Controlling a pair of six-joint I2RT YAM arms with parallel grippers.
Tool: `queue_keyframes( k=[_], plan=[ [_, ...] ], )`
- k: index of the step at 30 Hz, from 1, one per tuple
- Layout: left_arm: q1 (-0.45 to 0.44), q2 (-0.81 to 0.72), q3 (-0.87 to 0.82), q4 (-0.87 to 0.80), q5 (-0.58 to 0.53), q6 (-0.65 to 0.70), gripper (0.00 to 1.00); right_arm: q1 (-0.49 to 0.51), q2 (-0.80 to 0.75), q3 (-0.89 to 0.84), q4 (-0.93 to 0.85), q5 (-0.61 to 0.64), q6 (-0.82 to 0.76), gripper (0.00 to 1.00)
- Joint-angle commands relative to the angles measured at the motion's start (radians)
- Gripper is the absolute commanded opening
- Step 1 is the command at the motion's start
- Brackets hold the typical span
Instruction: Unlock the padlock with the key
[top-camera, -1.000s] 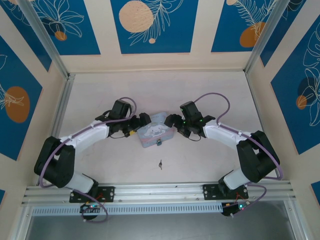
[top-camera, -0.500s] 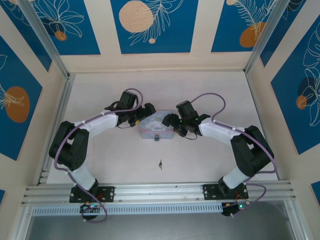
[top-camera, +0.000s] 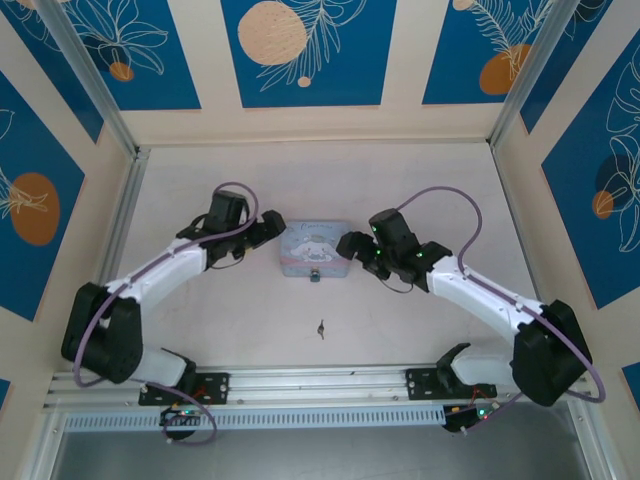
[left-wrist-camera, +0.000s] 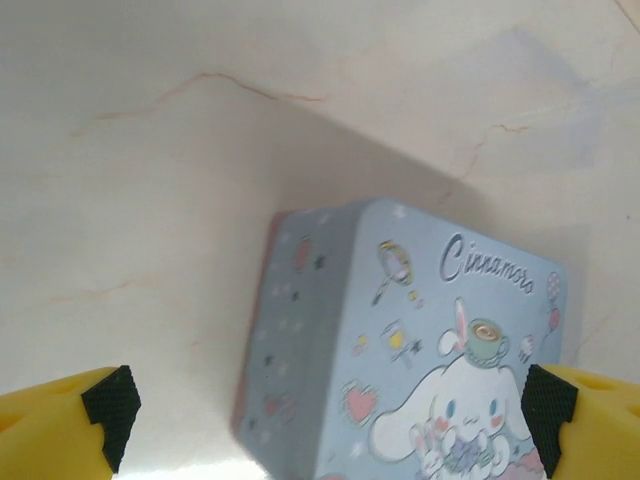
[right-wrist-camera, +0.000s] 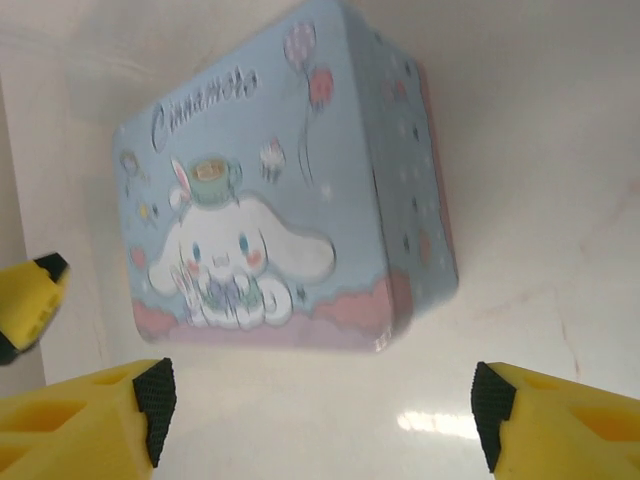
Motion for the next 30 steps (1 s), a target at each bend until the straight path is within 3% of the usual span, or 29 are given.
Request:
queue_keyframes(
  k=[1,7,14,21,30],
  plan=[
    [-0.001,-0.057,-0.073,-0.047,0.001,0.015,0.99,0.080,-0.012,-0.049,-0.132,0.014,-0.018,0.76],
    [-0.003,-0.103,-0.150,-0.043,0.051,0.003,0.99,0.291,0.080,-0.027,-0.189,0.061,0.081,0.60],
    [-0.004,-0.106,-0.137,-0.045,0.074,0.010,0.99,0.467,0.317,0.172,-0.365,0.162,0.190,0.49],
    [-0.004,-0.108,-0.127,-0.046,0.082,0.012,0.99,0.513,0.462,0.289,-0.426,0.162,0.214,0.46],
    [-0.004,-0.102,-0.124,-0.050,0.092,0.017,0.99,0.523,0.522,0.295,-0.414,0.137,0.239,0.40]
  ],
)
